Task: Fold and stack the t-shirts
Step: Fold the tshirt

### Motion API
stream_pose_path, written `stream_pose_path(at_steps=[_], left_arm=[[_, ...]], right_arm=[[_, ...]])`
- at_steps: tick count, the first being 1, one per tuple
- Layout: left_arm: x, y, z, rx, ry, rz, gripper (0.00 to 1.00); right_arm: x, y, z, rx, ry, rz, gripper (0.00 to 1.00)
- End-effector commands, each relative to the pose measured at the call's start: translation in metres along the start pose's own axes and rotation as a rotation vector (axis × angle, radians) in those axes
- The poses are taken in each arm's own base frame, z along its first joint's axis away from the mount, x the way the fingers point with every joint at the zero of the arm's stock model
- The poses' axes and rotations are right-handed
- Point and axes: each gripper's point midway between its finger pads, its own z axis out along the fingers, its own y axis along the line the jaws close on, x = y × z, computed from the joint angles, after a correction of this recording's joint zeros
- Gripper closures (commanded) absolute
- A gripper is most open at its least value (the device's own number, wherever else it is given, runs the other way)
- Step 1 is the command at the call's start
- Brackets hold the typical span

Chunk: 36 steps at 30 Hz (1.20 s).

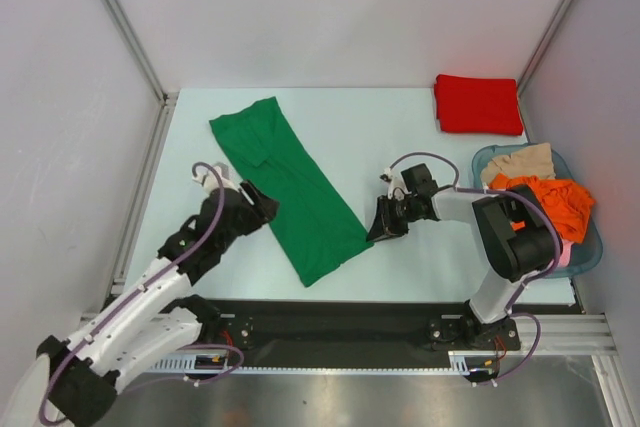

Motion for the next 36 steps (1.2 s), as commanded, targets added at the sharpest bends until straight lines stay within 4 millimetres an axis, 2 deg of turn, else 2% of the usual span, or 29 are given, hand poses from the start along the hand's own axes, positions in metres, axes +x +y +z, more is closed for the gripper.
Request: stream_pose_path(at_steps=[1,2,3,5,7,9,10,11,12,14,15,16,17,18,19,20,21,23,24,25,26,27,29,30,32,33,34,35,36], left_arm=[[-0.050,-0.002,0.011,0.051,-0.045,0.058,0.32],[-0.054,0.006,0.023,0.023,-0.023,0.070,0.33],[-0.071,0.005,0.028,0.013,-0.045,0.067,0.32],[-0.101,0.019,0.039,-0.021,-0.083,0.094,0.33],[-0.131,0.036,0.061,-0.072,-0.103,0.092,0.33],[-0.150,0.054,0.085,-0.130,-0.094,0.130,0.32],[-0.160,0.062,0.095,-0.138,-0.101,0.139,0.31],[-0.164,0.066,0.104,-0.135,-0.083,0.145,0.31],[-0.169,0.081,0.122,-0.144,-0.050,0.122,0.30],[-0.181,0.078,0.137,-0.102,-0.027,0.103,0.31],[-0.182,0.086,0.144,-0.112,-0.017,0.088,0.31],[-0.182,0.092,0.156,-0.111,-0.014,0.083,0.31],[-0.182,0.094,0.162,-0.097,-0.005,0.076,0.31],[-0.193,0.091,0.168,-0.081,-0.019,0.073,0.30],[-0.197,0.090,0.173,-0.070,-0.017,0.074,0.30],[-0.193,0.100,0.187,-0.083,0.012,0.069,0.30],[-0.208,0.092,0.193,-0.064,-0.011,0.087,0.31],[-0.207,0.102,0.212,-0.077,0.011,0.104,0.31],[-0.219,0.100,0.218,-0.079,-0.008,0.113,0.31],[-0.223,0.102,0.224,-0.079,-0.018,0.118,0.31],[-0.225,0.108,0.232,-0.095,-0.023,0.120,0.31],[-0.228,0.112,0.236,-0.109,-0.035,0.112,0.31],[-0.240,0.114,0.244,-0.127,-0.070,0.104,0.32],[-0.234,0.123,0.251,-0.153,-0.049,0.093,0.32],[-0.239,0.131,0.257,-0.183,-0.056,0.080,0.32],[-0.240,0.137,0.262,-0.199,-0.048,0.063,0.33],[-0.241,0.138,0.264,-0.204,-0.045,0.041,0.33],[-0.244,0.137,0.266,-0.200,-0.048,0.027,0.33],[-0.240,0.143,0.272,-0.202,-0.038,0.010,0.33]], right_arm=[[0.008,-0.017,0.012,0.033,0.021,0.008,0.92],[0.011,-0.016,0.013,0.027,0.022,0.021,0.97],[0.019,-0.019,0.012,0.037,0.030,0.038,1.00],[0.030,-0.019,0.013,0.043,0.028,0.062,1.00],[0.048,-0.020,0.009,0.058,0.021,0.076,1.00],[0.059,-0.007,0.005,0.045,-0.001,0.079,1.00],[0.076,-0.007,0.004,0.049,0.011,0.085,1.00],[0.092,0.001,0.007,0.048,0.040,0.063,1.00],[0.097,0.004,0.007,0.058,0.036,0.074,1.00],[0.101,0.013,0.002,0.041,0.019,0.067,1.00],[0.097,0.017,0.000,0.033,0.002,0.063,0.90],[0.092,0.019,-0.005,0.041,-0.011,0.045,0.85],[0.076,0.028,-0.009,0.042,-0.040,0.013,0.81],[0.060,0.027,-0.013,0.080,-0.081,-0.015,0.74],[0.056,0.025,-0.019,0.114,-0.072,-0.039,0.72],[0.025,0.041,-0.026,0.107,-0.128,-0.083,0.69],[0.009,0.040,-0.031,0.136,-0.159,-0.096,0.62],[-0.030,0.036,-0.036,0.186,-0.215,-0.125,0.55],[-0.071,0.052,-0.041,0.174,-0.301,-0.175,0.52],[-0.095,0.056,-0.042,0.169,-0.335,-0.198,0.52],[-0.107,0.042,-0.022,0.189,-0.294,-0.200,0.52],[-0.151,0.067,-0.028,0.153,-0.369,-0.256,0.51],[-0.189,0.062,-0.016,0.149,-0.396,-0.264,0.51],[-0.223,0.070,-0.006,0.107,-0.427,-0.288,0.51],[-0.258,0.069,0.006,0.069,-0.470,-0.298,0.50],[-0.262,0.051,0.035,0.048,-0.429,-0.267,0.50],[-0.296,0.073,0.027,0.001,-0.491,-0.300,0.50],[-0.308,0.072,0.030,-0.022,-0.502,-0.295,0.50],[-0.308,0.060,0.057,-0.070,-0.465,-0.267,0.49]])
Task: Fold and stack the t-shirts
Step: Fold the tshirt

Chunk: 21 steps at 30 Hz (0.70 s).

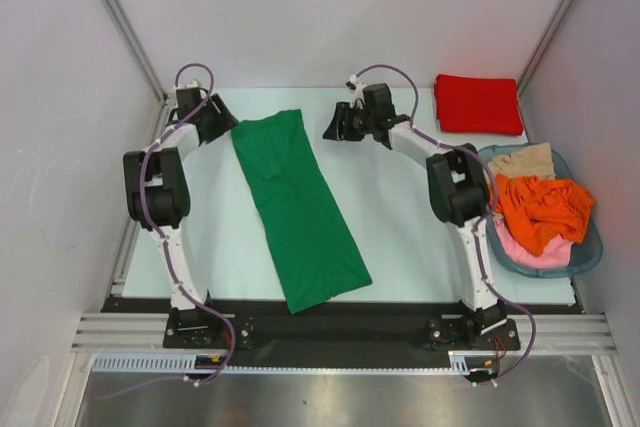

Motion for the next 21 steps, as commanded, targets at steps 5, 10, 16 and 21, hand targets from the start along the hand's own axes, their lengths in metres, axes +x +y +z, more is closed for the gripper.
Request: stream_pose_path(at_steps=[5,10,16,21], left_arm=[[-0.012,0.007,0.022,0.013,-0.007,-0.106,0.32],[-0.006,0.010,0.041,0.019,0.038,-0.138,0.34],[-0.001,0.013,0.046,0.042,0.046,-0.222,0.38],[0.003,0.011,0.054,0.070,0.059,-0.271,0.43]], right_arm=[[-0.031,-0.001,0.077,-0.201,-0.031,0.018,0.48],[-0.017,-0.005,0.098,-0.239,-0.020,0.082,0.48],[-0.002,0.002,0.122,-0.251,-0.013,0.138,0.48],[0.004,0.001,0.138,-0.245,-0.038,0.220,0.54]])
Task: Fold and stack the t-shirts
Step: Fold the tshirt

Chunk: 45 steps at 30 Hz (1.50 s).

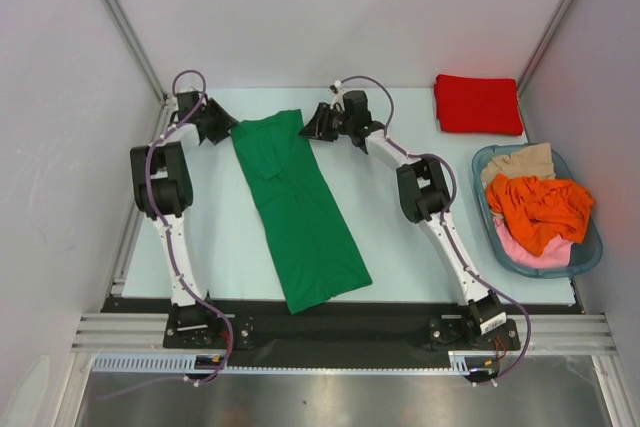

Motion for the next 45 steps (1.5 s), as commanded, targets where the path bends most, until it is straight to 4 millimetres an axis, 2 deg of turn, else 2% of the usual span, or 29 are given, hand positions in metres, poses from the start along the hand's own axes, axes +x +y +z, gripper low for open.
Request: stream_pose_path(at_steps=[1,2,4,6,7,8,10,11,12,13,14,16,18,19,20,21,22,23,24,26,28,32,34,35,36,39,42,43,45], left_arm=[[-0.002,-0.006,0.008,0.049,0.009,-0.064,0.45],[-0.004,-0.006,0.009,0.053,0.008,-0.073,0.51],[-0.003,-0.006,0.012,0.062,0.008,-0.105,0.55],[-0.003,-0.008,0.017,0.090,0.006,-0.138,0.62],[-0.002,-0.007,0.019,0.090,0.007,-0.148,0.62],[-0.002,-0.011,0.020,0.107,0.012,-0.158,0.67],[-0.003,-0.016,0.030,0.143,0.003,-0.177,0.73],[-0.007,-0.029,0.032,0.177,0.000,-0.166,0.78],[-0.007,-0.034,0.034,0.187,0.000,-0.164,0.79],[-0.007,-0.040,0.037,0.196,-0.001,-0.157,0.80],[-0.007,-0.052,0.043,0.217,-0.006,-0.143,0.82],[-0.011,-0.071,0.047,0.255,-0.023,-0.138,0.82],[-0.004,-0.084,0.059,0.277,-0.026,-0.152,0.82],[-0.007,-0.103,0.059,0.311,-0.037,-0.146,0.82],[0.000,-0.102,0.070,0.314,-0.031,-0.156,0.83],[0.003,-0.109,0.075,0.327,-0.023,-0.175,0.83],[-0.007,-0.126,0.073,0.363,-0.046,-0.171,0.83],[0.004,-0.126,0.085,0.360,-0.029,-0.190,0.83],[0.014,-0.142,0.088,0.379,-0.022,-0.184,0.83],[0.019,-0.164,0.090,0.422,-0.030,-0.202,0.82],[0.025,-0.169,0.098,0.428,-0.041,-0.226,0.82],[0.030,-0.193,0.101,0.482,-0.088,-0.277,0.82],[0.029,-0.198,0.103,0.483,-0.114,-0.282,0.81],[0.026,-0.200,0.104,0.481,-0.138,-0.293,0.80],[0.026,-0.198,0.106,0.476,-0.145,-0.302,0.79],[0.018,-0.195,0.108,0.460,-0.174,-0.304,0.73],[0.009,-0.195,0.102,0.441,-0.196,-0.252,0.61],[0.006,-0.191,0.102,0.419,-0.194,-0.242,0.50],[-0.003,-0.195,0.091,0.428,-0.195,-0.198,0.36]], right_arm=[[0.007,-0.006,0.014,0.004,-0.029,0.070,0.56],[0.007,-0.008,0.016,0.016,-0.039,0.078,0.57],[0.003,-0.012,0.017,0.017,-0.059,0.092,0.63],[-0.005,-0.016,0.017,0.016,-0.097,0.102,0.75],[-0.005,-0.018,0.017,0.019,-0.097,0.111,0.75],[-0.010,-0.017,0.016,0.016,-0.113,0.107,0.85],[-0.018,-0.021,0.011,0.031,-0.134,0.113,0.92],[-0.019,-0.027,0.010,0.046,-0.149,0.117,0.96],[-0.023,-0.031,0.006,0.053,-0.167,0.128,0.97],[-0.035,-0.026,0.000,0.051,-0.200,0.133,0.98],[-0.031,-0.033,-0.002,0.056,-0.212,0.138,0.99],[-0.045,-0.034,-0.012,0.070,-0.255,0.113,0.99],[-0.048,-0.042,-0.018,0.093,-0.265,0.109,0.99],[-0.051,-0.046,-0.022,0.105,-0.276,0.105,0.99],[-0.057,-0.043,-0.026,0.105,-0.288,0.104,0.99],[-0.053,-0.052,-0.030,0.125,-0.285,0.115,0.99],[-0.059,-0.060,-0.037,0.143,-0.308,0.118,0.99],[-0.067,-0.059,-0.043,0.145,-0.325,0.114,0.99],[-0.063,-0.067,-0.047,0.160,-0.325,0.124,0.99],[-0.071,-0.076,-0.056,0.166,-0.336,0.127,0.99],[-0.076,-0.081,-0.061,0.162,-0.341,0.123,0.99],[-0.091,-0.099,-0.072,0.172,-0.356,0.114,0.98],[-0.089,-0.109,-0.071,0.165,-0.341,0.127,0.98],[-0.099,-0.108,-0.075,0.157,-0.358,0.119,0.98],[-0.098,-0.111,-0.075,0.157,-0.352,0.120,0.98],[-0.097,-0.113,-0.077,0.152,-0.339,0.119,0.92],[-0.100,-0.112,-0.085,0.164,-0.319,0.107,0.82],[-0.098,-0.113,-0.087,0.174,-0.306,0.118,0.76],[-0.105,-0.105,-0.095,0.182,-0.299,0.102,0.73]])
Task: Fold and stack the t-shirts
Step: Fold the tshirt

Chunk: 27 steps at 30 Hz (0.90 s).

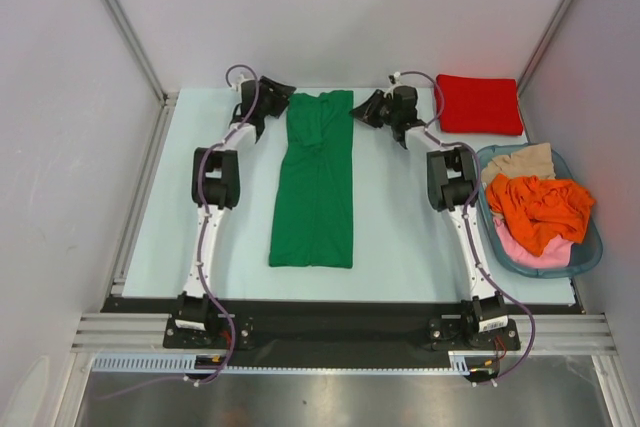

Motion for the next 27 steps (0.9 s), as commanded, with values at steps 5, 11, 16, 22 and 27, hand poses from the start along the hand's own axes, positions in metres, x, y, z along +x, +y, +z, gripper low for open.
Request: stream_pose_path(at_steps=[5,11,16,22,27], left_arm=[[-0.066,-0.045,-0.045,-0.064,-0.029,0.239,0.31],[-0.054,-0.073,-0.155,-0.161,0.069,0.425,0.31],[0.016,-0.061,-0.266,-0.268,0.241,0.486,0.33],[0.084,-0.010,-0.360,-0.369,0.389,0.502,0.34],[0.118,0.030,-0.421,-0.424,0.433,0.480,0.38]], right_arm=[[-0.016,0.016,-0.035,0.104,0.109,-0.038,0.60],[-0.001,0.019,-0.109,0.334,0.183,-0.050,0.55],[0.032,0.052,-0.181,0.377,0.237,-0.106,0.55],[0.141,0.090,-0.247,0.276,0.400,-0.022,0.54],[0.227,0.127,-0.297,0.174,0.497,0.060,0.54]])
